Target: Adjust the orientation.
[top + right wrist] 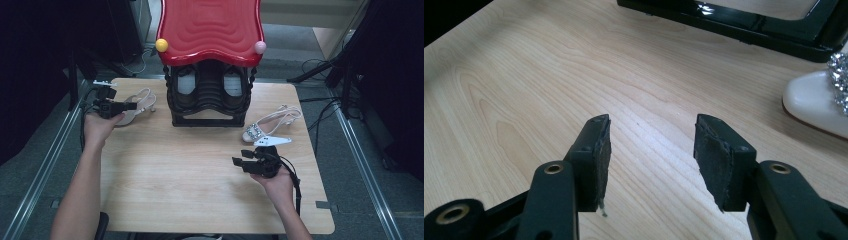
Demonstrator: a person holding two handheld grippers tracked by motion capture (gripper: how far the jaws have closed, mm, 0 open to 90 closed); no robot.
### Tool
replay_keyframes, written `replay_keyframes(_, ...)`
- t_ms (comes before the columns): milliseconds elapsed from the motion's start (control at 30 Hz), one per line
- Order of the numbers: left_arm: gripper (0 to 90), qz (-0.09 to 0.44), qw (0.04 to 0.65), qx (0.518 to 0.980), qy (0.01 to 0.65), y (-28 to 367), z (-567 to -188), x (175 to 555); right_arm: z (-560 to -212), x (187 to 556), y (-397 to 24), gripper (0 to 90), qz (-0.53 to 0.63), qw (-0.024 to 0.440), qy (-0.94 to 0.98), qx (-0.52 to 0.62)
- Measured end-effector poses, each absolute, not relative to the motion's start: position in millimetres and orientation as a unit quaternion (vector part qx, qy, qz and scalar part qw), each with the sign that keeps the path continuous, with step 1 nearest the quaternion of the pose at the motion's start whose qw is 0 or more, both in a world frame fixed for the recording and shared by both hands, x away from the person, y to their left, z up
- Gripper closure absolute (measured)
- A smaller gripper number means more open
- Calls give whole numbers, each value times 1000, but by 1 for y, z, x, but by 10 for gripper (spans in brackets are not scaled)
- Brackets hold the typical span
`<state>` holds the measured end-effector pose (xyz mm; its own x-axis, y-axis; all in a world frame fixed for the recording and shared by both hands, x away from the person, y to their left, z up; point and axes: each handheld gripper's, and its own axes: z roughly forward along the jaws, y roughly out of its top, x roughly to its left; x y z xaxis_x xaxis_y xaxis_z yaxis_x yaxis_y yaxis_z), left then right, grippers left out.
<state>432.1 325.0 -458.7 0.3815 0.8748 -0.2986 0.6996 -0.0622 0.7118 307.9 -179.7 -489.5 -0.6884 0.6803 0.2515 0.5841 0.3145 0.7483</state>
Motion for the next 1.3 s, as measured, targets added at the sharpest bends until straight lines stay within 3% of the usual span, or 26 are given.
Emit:
replay_keyframes(867, 900, 103, 414, 676, 601, 352, -489, 452, -495, 308, -181, 499, 427, 46, 811, 396)
replay_keyframes(1300, 900, 54, 370, 714, 592, 344, -501, 451, -496, 311, -179, 497, 422, 43, 816, 391)
